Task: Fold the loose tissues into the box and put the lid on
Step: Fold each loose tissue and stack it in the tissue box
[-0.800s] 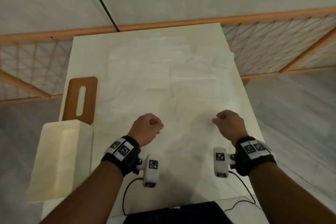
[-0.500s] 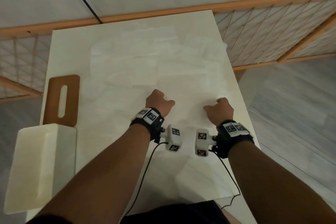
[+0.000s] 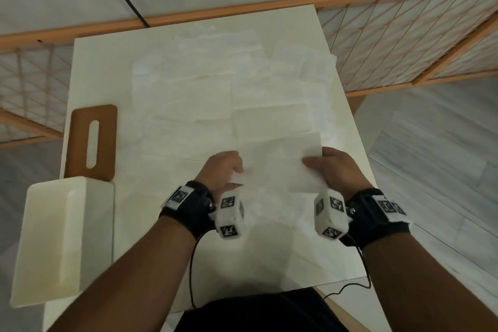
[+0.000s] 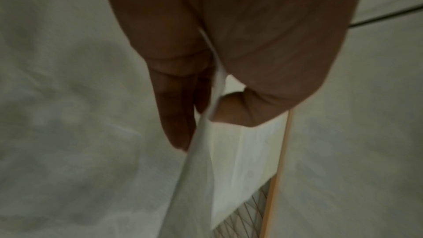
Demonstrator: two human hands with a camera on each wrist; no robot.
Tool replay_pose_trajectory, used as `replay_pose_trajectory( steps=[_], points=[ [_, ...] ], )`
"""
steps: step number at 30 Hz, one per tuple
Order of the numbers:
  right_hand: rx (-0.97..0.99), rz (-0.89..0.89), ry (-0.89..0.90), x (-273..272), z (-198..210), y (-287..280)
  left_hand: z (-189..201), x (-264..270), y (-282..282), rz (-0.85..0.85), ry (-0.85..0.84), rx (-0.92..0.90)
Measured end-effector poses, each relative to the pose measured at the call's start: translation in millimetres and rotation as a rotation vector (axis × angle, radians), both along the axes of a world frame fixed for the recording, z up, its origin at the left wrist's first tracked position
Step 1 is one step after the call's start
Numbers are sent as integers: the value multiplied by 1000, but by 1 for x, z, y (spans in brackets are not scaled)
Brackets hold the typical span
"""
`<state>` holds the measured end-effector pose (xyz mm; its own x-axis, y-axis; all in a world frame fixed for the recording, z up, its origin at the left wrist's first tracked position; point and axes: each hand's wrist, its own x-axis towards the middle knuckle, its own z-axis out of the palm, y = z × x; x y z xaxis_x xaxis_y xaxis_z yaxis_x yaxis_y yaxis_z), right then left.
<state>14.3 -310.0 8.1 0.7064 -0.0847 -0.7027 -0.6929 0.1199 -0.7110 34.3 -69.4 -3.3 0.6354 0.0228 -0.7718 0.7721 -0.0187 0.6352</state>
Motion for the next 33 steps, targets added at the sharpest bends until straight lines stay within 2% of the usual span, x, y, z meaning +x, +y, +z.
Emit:
replay_pose_trajectory(
  steps=[2, 4, 8, 12, 17, 24, 27, 31, 33],
  points=[
    [85, 66, -46, -9, 6, 6, -4, -18, 14, 74, 71, -88],
    [175, 108, -118, -17, 7, 9, -7, -30, 25, 62, 98, -118],
    [169, 145, -196, -27, 19, 15, 3, -42, 42, -57, -28, -84],
    [119, 168, -234, -36, 26, 23, 17, -49, 60, -25, -101, -197],
    [98, 177, -268, -41, 29, 37, 23, -60, 80, -59, -212, -235],
    [169, 85, -290, -50, 14, 56, 28, -82, 104, 10, -356, -204],
    [192, 108, -292, -54, 6, 61, 35, -93, 113, -27, -409, -196],
    [247, 135, -202, -61, -1, 60, 37, -109, 125, 13, -436, -56],
    [309, 130, -150, -65, -5, 59, 37, -119, 128, 82, -400, -163]
  ],
)
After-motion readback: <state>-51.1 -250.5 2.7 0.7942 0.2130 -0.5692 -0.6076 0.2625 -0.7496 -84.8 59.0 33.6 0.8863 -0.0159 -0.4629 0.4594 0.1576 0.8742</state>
